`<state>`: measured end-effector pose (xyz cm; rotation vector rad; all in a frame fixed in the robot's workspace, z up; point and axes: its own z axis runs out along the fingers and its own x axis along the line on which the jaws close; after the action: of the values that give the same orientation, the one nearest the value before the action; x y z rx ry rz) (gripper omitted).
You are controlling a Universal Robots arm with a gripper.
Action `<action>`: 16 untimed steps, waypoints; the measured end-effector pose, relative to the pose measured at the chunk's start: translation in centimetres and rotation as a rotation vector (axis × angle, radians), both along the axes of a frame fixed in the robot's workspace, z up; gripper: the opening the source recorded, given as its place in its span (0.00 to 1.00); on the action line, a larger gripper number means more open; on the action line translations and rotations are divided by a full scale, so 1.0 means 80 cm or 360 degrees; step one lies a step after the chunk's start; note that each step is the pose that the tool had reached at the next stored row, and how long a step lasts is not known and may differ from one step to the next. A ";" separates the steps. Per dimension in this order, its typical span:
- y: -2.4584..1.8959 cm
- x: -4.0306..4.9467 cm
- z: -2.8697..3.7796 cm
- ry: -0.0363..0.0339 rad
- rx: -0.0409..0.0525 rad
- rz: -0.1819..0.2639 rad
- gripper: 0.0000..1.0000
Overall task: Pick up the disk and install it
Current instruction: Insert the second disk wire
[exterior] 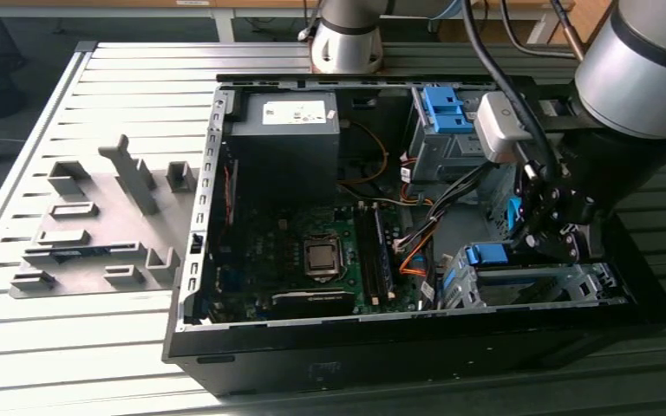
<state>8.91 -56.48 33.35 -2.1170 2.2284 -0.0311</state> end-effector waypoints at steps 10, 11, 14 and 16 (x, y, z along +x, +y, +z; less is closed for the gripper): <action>0.0000 0.001 -0.0021 0.0000 0.0002 0.0000 0.16; 0.0001 0.001 -0.0025 0.0000 0.0002 0.0000 0.16; 0.0000 0.002 -0.0040 0.0000 0.0002 0.0000 0.16; 0.0000 0.003 -0.0052 0.0000 0.0002 0.0000 0.16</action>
<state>9.13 -56.49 32.93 -2.1162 2.2278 -0.0295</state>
